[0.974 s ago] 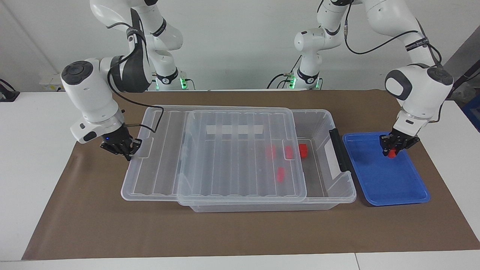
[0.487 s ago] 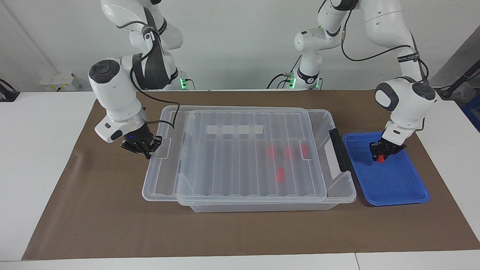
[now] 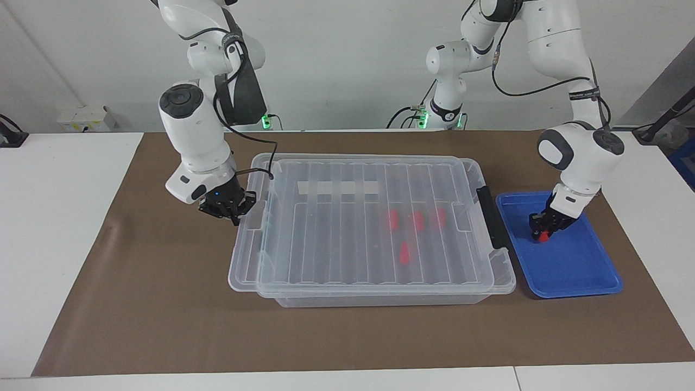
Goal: Place red block in blue tray from box
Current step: 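Slide the lid closed with the right gripper while the left gripper lowers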
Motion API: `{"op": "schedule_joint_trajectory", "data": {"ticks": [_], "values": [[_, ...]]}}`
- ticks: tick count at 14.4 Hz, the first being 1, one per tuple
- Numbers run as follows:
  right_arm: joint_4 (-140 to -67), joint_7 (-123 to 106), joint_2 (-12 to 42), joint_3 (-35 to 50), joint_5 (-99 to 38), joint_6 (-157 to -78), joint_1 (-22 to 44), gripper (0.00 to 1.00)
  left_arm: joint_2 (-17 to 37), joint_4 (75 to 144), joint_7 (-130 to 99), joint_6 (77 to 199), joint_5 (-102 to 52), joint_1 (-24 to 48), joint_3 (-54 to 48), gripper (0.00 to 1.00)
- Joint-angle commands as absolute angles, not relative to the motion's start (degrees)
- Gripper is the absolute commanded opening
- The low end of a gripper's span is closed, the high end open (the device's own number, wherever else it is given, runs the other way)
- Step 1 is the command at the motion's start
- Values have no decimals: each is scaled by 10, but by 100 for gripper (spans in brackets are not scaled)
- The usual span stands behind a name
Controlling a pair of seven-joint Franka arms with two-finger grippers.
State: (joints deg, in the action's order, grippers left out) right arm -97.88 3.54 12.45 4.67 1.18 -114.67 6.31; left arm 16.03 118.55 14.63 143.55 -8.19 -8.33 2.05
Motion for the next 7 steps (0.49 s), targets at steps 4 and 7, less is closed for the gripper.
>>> {"op": "schedule_joint_trajectory", "data": {"ticks": [4, 7], "values": [[-983, 21, 116, 57, 0, -1137, 70, 0, 159, 1197, 157, 1463, -98, -82, 19, 0], [-983, 21, 116, 65, 0, -1137, 71, 0, 163, 1197, 163, 1474, -98, -79, 19, 0]]}}
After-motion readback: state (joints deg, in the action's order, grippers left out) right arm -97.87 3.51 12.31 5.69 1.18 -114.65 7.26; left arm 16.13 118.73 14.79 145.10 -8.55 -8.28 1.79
